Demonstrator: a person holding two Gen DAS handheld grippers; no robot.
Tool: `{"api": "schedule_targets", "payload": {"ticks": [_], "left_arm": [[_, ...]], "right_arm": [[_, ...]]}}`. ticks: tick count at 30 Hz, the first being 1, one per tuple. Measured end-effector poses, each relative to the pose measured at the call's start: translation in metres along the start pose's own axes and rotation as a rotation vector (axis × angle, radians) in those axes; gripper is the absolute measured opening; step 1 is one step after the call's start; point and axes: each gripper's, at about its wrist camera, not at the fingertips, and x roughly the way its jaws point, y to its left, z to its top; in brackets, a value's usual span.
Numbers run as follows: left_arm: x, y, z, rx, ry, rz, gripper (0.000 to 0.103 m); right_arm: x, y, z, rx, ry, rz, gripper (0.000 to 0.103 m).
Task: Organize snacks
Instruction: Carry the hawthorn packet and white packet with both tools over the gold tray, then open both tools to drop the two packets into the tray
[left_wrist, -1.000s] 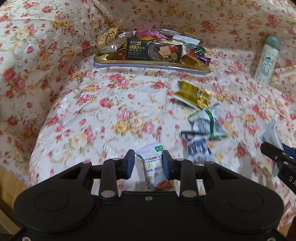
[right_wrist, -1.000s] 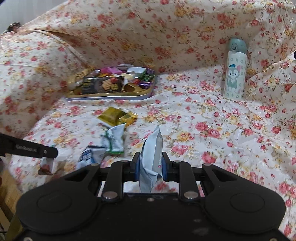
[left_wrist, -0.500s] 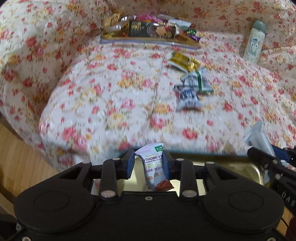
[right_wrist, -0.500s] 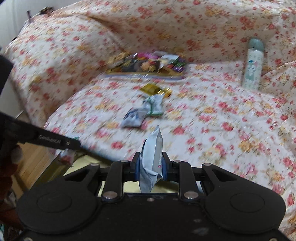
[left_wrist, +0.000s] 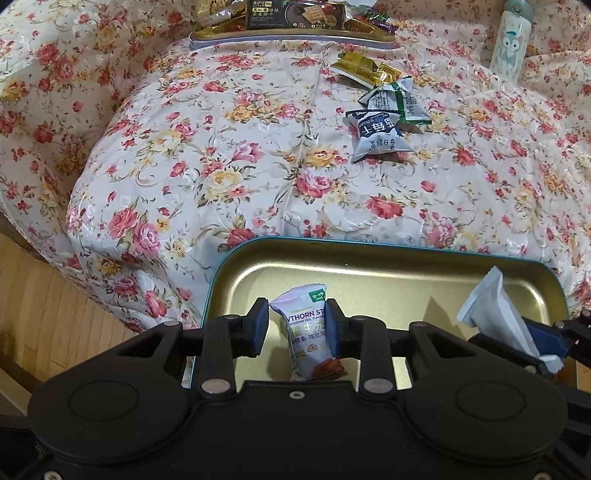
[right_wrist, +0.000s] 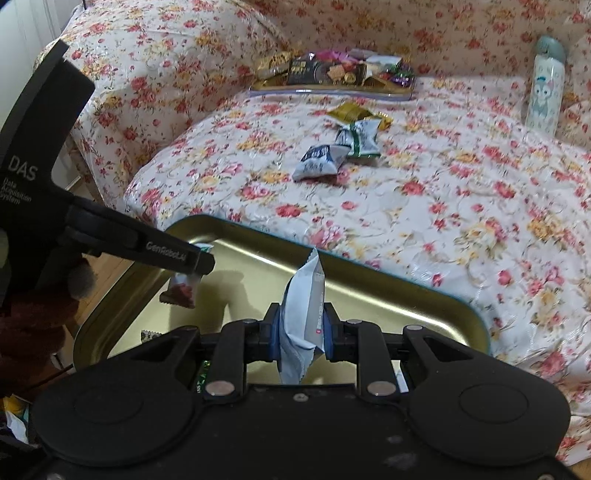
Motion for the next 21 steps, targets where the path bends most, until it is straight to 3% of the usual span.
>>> {"api": "schedule_targets", "payload": {"ticks": [11, 21], "left_arm": [[0.004, 0.001, 0.001, 0.012, -0.004, 0.001, 0.044], [-0.007, 0.004, 0.003, 0.003, -0.035, -0.048, 0.045]], "right_arm": [[0.014, 0.001, 0.002, -0.004, 0.042, -0.005, 0.024], [0.02, 0.003, 0.007, -0.018, 0.041, -0.012, 0.025]]}}
